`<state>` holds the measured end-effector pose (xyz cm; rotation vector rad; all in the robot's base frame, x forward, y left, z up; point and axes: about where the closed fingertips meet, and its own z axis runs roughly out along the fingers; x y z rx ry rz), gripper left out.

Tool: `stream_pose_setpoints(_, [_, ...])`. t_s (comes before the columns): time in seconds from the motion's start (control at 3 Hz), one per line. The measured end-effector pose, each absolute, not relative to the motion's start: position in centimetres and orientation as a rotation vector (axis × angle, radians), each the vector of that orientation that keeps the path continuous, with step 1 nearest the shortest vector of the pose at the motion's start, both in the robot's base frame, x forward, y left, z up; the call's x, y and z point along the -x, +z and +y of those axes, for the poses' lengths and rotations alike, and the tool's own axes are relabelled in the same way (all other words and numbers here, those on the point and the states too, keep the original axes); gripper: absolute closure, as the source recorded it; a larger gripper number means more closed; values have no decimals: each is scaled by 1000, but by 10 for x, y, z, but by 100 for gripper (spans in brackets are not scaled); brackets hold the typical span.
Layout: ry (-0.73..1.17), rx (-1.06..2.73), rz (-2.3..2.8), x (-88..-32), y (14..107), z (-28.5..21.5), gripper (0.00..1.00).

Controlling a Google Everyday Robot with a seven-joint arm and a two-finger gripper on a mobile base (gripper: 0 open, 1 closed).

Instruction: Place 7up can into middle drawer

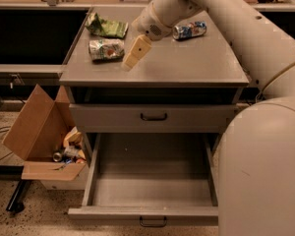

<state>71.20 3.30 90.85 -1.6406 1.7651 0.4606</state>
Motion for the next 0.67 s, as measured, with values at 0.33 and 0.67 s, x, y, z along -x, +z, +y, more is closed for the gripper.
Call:
stream_pose_setpoints(0.33, [426,1607,1763,-736,898,34,0])
stream_pose_setpoints(0.67, [404,1591,1752,-750,895,38,0])
